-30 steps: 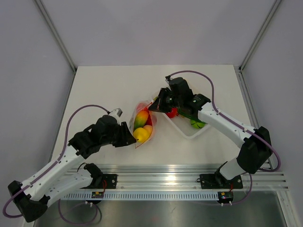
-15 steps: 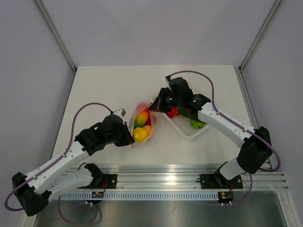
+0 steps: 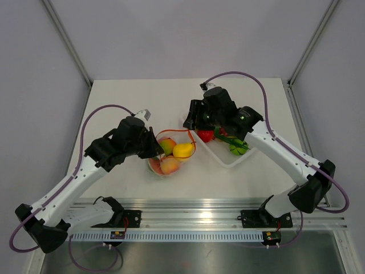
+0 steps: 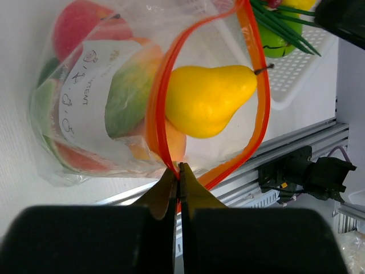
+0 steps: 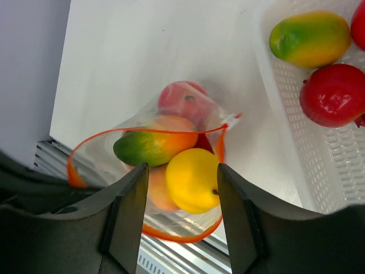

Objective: Place the food in the zip-top bag and seal the zipper
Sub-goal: Adjust the zipper food storage bag at the center of the board.

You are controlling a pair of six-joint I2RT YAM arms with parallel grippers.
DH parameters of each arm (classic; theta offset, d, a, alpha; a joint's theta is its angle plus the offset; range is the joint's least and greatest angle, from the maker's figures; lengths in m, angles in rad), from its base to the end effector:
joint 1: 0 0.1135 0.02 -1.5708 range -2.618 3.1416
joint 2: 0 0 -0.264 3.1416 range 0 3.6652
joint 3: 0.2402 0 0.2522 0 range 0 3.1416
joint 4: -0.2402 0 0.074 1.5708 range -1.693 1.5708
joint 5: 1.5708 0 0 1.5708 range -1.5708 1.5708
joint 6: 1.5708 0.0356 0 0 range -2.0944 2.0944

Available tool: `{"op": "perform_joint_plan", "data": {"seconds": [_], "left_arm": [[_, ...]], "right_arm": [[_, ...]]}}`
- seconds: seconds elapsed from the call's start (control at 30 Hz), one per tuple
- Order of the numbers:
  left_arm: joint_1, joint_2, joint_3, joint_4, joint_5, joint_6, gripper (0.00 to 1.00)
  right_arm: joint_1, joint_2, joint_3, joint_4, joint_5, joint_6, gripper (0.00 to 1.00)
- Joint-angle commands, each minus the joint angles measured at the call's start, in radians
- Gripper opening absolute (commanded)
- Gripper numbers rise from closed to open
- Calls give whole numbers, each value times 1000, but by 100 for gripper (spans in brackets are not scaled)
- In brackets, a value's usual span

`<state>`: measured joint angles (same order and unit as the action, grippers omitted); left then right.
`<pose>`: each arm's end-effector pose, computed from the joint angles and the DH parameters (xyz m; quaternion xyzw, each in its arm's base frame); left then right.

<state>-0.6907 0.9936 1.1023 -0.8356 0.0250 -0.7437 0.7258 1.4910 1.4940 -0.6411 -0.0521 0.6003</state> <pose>0.1496 -0.1248 0.3481 -0.0190 0.9120 -0.2778 0.3011 0.2469 0.2216 0.3721 -0.0677 0.8904 0.2950 0.3399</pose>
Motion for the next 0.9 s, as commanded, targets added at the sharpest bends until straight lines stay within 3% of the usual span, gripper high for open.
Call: {"op": "perform_joint_plan", "data": {"seconds": [0.0, 0.23, 0.4, 0.73, 0.83, 0.87], "left_arm": [[29, 13, -19, 56, 120, 33, 0], [76, -24, -50, 79, 179, 47, 0], [89, -30, -51, 59, 193, 69, 0], [99, -39, -53, 64, 207, 76, 0], [100, -44, -47, 55, 204, 81, 0], [103, -46, -39, 52, 202, 90, 0]], "right_arm": [[81, -48, 101, -106, 167, -123, 58], [130, -44, 3, -71, 179, -106, 49], [115, -6, 61, -146, 241, -140, 49], [67, 127, 26, -106, 61, -175, 48], [55, 146, 29, -100, 77, -160, 28], [52, 140, 37, -92, 81, -154, 8]]}}
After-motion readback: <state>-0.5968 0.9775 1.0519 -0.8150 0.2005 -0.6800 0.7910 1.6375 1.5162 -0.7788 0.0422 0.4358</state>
